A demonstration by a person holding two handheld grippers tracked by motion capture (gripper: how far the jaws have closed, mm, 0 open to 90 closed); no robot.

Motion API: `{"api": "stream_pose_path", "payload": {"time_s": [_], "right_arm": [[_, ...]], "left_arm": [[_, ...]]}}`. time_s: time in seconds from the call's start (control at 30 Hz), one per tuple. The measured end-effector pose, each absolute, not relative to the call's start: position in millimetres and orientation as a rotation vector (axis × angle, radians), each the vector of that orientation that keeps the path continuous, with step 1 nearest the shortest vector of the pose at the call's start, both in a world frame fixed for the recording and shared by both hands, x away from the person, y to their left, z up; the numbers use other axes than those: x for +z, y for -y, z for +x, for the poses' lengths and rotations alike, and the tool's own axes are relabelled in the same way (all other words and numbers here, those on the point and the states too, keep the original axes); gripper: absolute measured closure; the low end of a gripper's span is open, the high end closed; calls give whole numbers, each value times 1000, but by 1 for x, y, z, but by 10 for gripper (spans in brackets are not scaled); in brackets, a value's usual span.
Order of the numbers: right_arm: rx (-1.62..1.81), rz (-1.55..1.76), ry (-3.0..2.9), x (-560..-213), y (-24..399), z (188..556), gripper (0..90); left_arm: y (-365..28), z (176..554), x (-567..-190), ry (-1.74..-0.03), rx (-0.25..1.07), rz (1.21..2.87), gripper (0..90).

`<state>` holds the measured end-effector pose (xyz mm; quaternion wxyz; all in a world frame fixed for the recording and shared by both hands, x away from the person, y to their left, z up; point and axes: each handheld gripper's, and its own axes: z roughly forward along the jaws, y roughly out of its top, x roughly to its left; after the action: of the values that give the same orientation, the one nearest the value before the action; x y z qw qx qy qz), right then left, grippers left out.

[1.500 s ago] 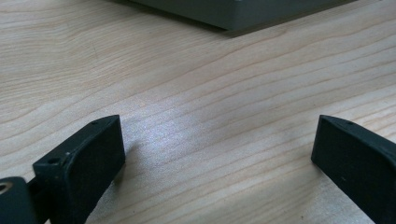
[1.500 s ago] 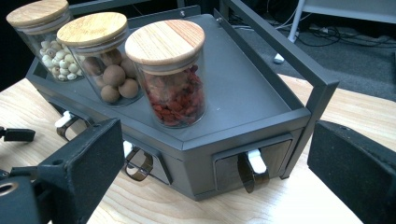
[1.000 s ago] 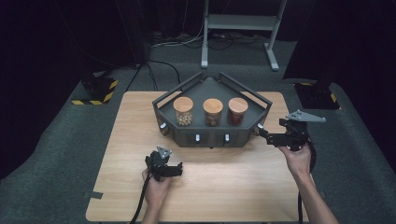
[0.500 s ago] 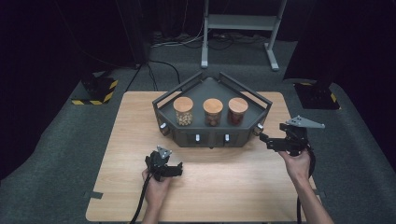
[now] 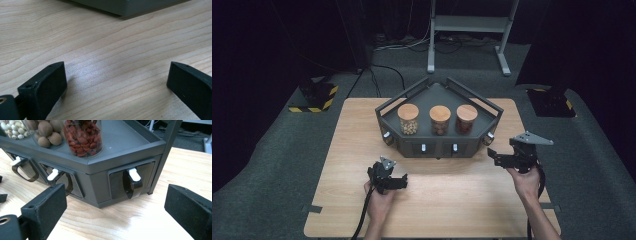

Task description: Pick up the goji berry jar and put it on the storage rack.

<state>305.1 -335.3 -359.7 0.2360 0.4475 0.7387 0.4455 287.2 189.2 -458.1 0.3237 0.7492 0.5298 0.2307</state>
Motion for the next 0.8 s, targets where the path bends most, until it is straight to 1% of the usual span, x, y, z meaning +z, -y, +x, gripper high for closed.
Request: {"api": "stream_pose_path", "payload": {"time_s": [0.8], "right_arm": [[1191,1237,-2045,-383,323,303,41]], "left_arm": [[-189,287,-458,-1390,605,1966,26]]}}
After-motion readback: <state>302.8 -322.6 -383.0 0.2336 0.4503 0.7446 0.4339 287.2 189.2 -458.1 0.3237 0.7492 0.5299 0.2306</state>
